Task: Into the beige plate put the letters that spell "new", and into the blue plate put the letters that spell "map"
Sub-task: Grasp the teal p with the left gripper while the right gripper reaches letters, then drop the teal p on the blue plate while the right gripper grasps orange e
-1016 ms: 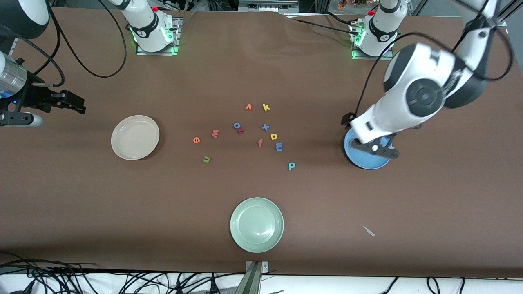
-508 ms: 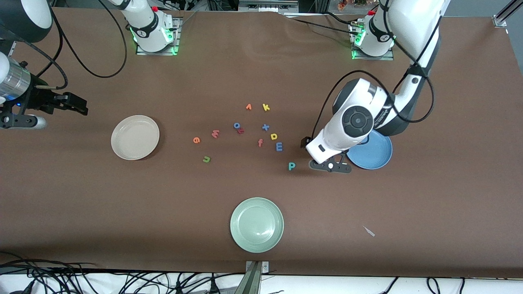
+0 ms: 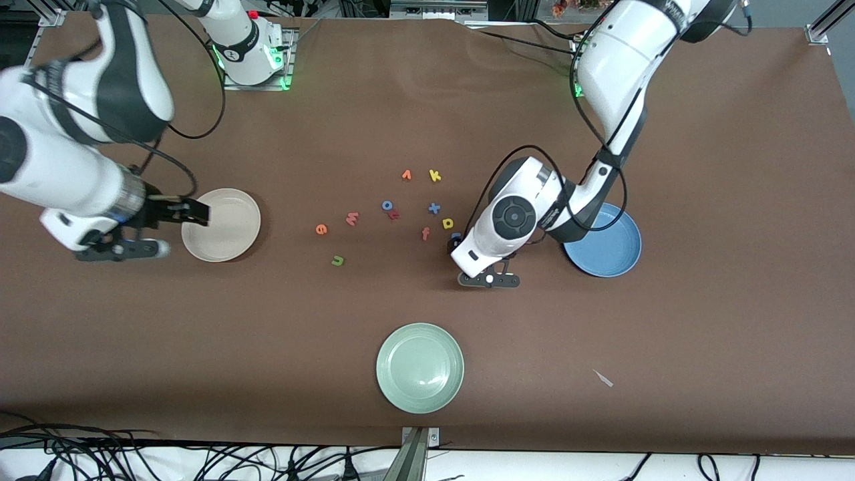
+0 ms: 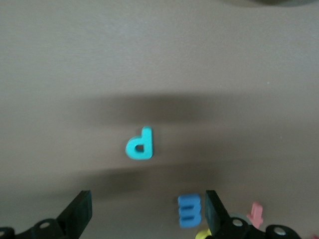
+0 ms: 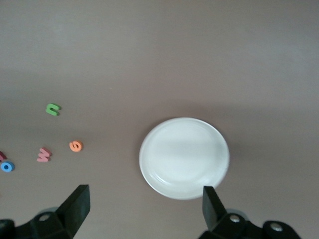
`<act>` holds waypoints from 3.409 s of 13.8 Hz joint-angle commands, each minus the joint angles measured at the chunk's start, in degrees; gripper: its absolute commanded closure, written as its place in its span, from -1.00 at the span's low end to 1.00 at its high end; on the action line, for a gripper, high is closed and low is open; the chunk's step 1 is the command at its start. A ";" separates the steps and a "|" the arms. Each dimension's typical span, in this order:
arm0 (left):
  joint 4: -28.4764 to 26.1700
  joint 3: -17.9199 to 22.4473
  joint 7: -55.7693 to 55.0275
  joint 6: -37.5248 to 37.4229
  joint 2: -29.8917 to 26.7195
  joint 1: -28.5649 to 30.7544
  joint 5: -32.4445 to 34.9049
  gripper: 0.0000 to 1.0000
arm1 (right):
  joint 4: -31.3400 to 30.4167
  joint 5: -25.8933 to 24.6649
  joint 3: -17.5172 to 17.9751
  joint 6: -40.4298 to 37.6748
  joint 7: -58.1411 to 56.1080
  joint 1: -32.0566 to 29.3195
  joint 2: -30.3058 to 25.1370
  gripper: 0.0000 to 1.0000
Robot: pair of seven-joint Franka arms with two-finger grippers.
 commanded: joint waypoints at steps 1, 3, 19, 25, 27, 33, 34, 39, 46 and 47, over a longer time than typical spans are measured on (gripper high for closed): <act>3.97 0.82 -1.24 -0.81 2.31 -0.81 0.55 -1.00 | -0.12 1.03 -0.26 3.41 0.28 2.23 2.30 -1.00; 3.79 1.52 -3.94 -0.81 2.22 -1.33 1.59 -1.00 | -2.30 1.55 -0.09 7.37 0.46 2.41 3.19 -1.00; 4.23 3.28 -3.17 3.41 5.56 -2.92 11.09 0.52 | -15.68 2.61 3.34 25.49 20.57 8.47 5.47 -1.00; 4.05 3.02 0.84 -1.49 1.35 -1.43 11.53 1.00 | -19.44 2.61 3.52 28.11 25.15 10.23 5.74 -1.00; 3.80 3.02 4.81 -6.15 -1.46 -0.55 11.27 1.00 | -22.95 2.61 4.04 32.59 26.99 10.23 5.65 -1.00; -1.64 2.84 24.74 -19.01 -10.33 8.04 11.27 1.00 | -30.00 2.61 5.89 44.11 27.35 10.41 6.44 -0.96; -2.96 2.84 29.82 -19.01 -10.96 10.24 11.27 1.00 | -30.35 2.53 5.98 45.69 27.35 10.41 6.96 -0.91; -11.30 -2.58 38.75 -18.65 -12.10 22.54 10.31 1.00 | -32.02 2.53 7.12 52.64 27.35 10.49 9.95 -0.79; -12.30 -9.01 37.79 -18.13 -13.60 24.85 10.21 -1.00 | -32.11 2.53 7.21 53.00 27.35 10.49 10.66 -0.35; -11.68 -10.76 36.65 -17.95 -13.69 24.77 9.78 -1.00 | -32.11 2.53 7.21 53.00 27.35 10.49 10.66 -0.30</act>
